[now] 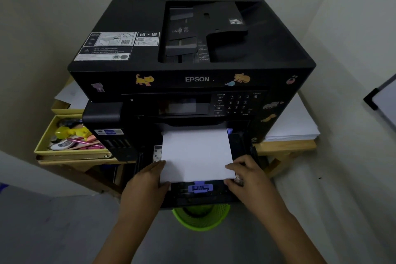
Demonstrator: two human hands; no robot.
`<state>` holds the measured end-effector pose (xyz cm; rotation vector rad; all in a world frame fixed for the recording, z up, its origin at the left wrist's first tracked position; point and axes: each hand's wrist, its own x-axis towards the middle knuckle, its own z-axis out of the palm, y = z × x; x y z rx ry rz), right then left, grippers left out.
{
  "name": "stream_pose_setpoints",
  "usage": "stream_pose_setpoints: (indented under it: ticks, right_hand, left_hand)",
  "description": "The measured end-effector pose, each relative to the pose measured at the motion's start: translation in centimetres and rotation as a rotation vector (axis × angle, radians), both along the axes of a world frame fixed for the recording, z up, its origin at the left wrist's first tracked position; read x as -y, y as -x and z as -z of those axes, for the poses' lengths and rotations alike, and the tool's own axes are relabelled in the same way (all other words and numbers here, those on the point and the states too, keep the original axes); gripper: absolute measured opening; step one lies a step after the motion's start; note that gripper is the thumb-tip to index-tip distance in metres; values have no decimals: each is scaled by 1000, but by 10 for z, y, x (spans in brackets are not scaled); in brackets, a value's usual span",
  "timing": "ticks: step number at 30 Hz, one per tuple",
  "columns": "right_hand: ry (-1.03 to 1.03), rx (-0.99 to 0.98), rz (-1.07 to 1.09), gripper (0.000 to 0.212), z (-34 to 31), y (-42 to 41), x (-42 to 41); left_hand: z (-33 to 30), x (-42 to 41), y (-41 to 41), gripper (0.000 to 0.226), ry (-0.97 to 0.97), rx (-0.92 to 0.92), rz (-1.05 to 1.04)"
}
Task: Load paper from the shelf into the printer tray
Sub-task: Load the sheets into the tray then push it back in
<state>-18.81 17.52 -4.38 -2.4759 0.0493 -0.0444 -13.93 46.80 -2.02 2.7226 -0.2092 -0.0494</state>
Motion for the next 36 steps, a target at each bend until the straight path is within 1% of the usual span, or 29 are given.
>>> stream_pose_setpoints:
  ticks: [6, 16, 20, 24, 27, 30, 33, 36]
  right_hand:
    - [19, -10, 15, 39, 2, -1, 1]
    - [42, 19, -2, 35, 7, 2, 2]
    - [53, 28, 21, 34, 7, 2, 0]
    - [49, 14, 26, 35, 8, 2, 0]
    - [44, 9, 48, 39, 4, 5, -2]
    - [37, 89, 35, 40, 1, 17, -4]
    - [36, 139, -44, 47, 3, 36, -4]
    - [81, 192, -141, 52, 13, 54, 0]
  left_hand:
    - [-2, 4, 3, 57, 12, -15, -31]
    - [1, 3, 5, 51, 7, -19, -57]
    - [4, 1, 5, 49, 28, -13, -63]
    - [5, 0, 4, 46, 8, 6, -52]
    - [5, -1, 7, 45, 45, 20, -25]
    - [6, -5, 18, 58, 156, 73, 21]
    - [13, -14, 34, 70, 197, 118, 136]
    - [26, -22, 50, 68, 225, 138, 269]
